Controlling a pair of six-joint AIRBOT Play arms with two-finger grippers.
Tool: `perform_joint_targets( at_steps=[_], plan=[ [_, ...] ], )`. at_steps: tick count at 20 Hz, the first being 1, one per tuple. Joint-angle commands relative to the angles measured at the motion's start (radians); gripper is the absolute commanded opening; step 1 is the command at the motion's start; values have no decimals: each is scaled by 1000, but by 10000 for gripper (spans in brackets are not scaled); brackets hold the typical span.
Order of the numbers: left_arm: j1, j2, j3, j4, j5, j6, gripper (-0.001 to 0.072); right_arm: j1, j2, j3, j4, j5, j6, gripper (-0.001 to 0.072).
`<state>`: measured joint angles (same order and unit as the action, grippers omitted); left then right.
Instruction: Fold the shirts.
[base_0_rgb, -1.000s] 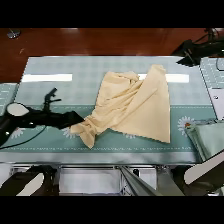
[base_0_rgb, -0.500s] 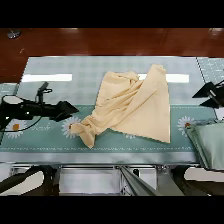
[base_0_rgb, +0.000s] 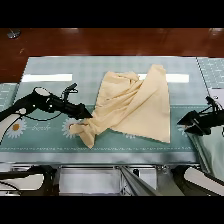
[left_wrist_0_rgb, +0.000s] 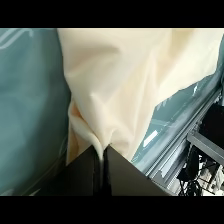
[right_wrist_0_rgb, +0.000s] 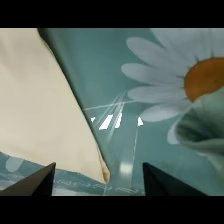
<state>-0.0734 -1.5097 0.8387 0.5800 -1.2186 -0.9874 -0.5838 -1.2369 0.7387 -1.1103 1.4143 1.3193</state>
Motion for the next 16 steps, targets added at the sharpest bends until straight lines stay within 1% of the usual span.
perform_joint_targets(
  at_steps=[1, 6, 9, 13, 16],
  plan=[
    [5, -13, 23, -1, -23, 16, 29, 85, 17, -92, -13, -14, -4, 625],
    [11, -13, 22, -2, -23, 16, 29, 260, 16, -106, -34, -19, 21, 625],
    [11, -13, 22, -2, -21, 15, 29, 325, 16, -106, -49, -73, 66, 625],
    [10, -14, 22, -6, -19, 15, 29, 388, 10, -106, 1, -154, 100, 625],
    [10, -14, 22, -6, 4, 14, 29, 421, -41, -95, 71, -178, 101, 623]
  ],
)
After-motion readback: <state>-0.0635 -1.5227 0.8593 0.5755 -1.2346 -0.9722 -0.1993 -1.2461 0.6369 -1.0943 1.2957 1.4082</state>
